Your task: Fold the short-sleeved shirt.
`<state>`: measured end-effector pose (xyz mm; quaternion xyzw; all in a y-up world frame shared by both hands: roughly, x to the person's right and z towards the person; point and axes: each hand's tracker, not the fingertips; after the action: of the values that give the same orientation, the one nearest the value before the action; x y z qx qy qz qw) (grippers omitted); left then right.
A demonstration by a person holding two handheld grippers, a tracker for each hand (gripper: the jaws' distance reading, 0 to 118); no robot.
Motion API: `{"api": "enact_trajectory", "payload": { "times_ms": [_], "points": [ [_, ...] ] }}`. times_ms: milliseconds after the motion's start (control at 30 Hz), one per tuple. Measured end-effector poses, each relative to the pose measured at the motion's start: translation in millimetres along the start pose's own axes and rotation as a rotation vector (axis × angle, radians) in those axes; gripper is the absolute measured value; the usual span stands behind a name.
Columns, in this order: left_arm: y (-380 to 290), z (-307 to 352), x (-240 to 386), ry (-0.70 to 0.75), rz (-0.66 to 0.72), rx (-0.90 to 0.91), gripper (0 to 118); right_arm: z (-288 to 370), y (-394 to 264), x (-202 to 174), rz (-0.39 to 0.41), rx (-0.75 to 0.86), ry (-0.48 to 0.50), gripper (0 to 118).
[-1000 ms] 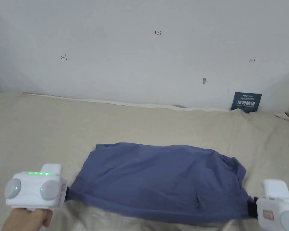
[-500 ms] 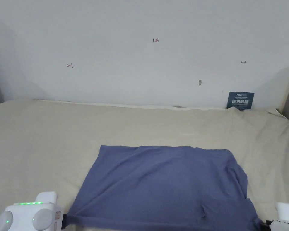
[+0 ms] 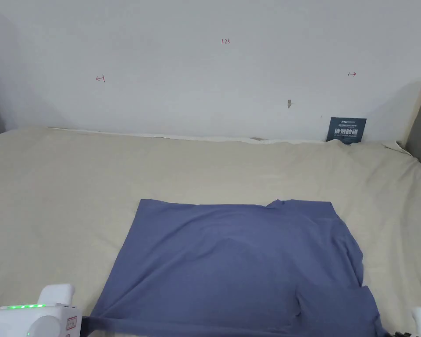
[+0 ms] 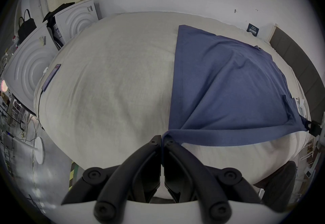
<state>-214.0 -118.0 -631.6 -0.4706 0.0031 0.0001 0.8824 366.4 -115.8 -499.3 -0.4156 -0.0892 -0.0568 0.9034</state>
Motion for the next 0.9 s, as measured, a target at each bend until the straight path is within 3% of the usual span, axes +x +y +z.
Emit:
{"api": "enact_trajectory", "payload": {
  "times_ms": [833, 867, 900],
  "points": [
    [-31, -4, -9, -0.029, 0.014, -0.064, 0, 9, -31, -7, 0.007, -0.079, -0.009, 5],
    [-31, -5, -10, -0.034, 0.017, -0.067, 2, 10, -31, -6, 0.007, -0.073, -0.006, 5],
    [-31, -6, -10, -0.055, 0.022, -0.072, 19, 10, -31, -6, 0.006, -0.066, -0.001, 8]
  ]
}}
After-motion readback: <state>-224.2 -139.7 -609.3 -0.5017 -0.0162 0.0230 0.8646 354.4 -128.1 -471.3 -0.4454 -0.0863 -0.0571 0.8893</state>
